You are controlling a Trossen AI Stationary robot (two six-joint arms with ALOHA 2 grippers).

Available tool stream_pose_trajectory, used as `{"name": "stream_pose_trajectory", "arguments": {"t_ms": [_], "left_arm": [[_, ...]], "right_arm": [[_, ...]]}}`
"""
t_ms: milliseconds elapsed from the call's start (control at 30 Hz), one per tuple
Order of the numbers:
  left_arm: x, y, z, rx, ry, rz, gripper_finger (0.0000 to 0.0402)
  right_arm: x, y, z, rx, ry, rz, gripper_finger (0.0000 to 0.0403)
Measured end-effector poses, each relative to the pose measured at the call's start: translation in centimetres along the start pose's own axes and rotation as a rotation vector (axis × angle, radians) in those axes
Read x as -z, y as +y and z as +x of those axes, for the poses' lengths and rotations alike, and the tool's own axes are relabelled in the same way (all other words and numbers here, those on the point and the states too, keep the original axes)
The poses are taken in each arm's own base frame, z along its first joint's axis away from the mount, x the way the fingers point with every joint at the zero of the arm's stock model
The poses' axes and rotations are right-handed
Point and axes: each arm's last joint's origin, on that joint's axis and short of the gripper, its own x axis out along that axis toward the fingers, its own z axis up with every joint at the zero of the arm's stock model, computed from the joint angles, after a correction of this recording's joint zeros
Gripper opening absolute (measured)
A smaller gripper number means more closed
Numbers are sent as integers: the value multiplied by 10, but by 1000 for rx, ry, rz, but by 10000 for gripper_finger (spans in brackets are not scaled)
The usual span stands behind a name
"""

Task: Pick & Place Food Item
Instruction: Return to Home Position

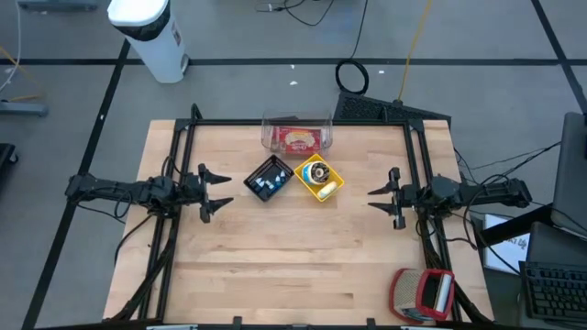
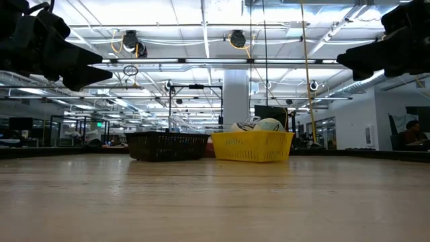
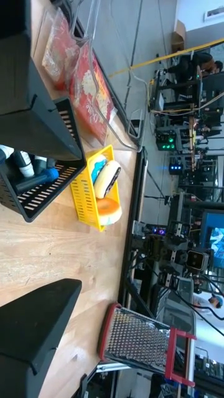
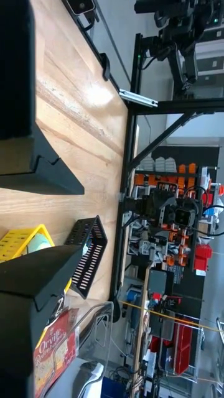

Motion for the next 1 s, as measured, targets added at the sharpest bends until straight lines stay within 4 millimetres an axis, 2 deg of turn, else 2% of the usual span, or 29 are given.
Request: {"name": "stream_pose_trajectory", "arguments": {"t_ms": [367, 767, 1000], "left_arm": [[0, 0, 0, 0, 0, 0, 313], [0, 0, 0, 0, 0, 0, 330], [0, 0, 0, 0, 0, 0, 320]], "right_arm": [[0, 0, 0, 0, 0, 0, 130], [0, 0, 0, 0, 1, 0, 130], [0, 0, 0, 0, 1, 0, 130]]}}
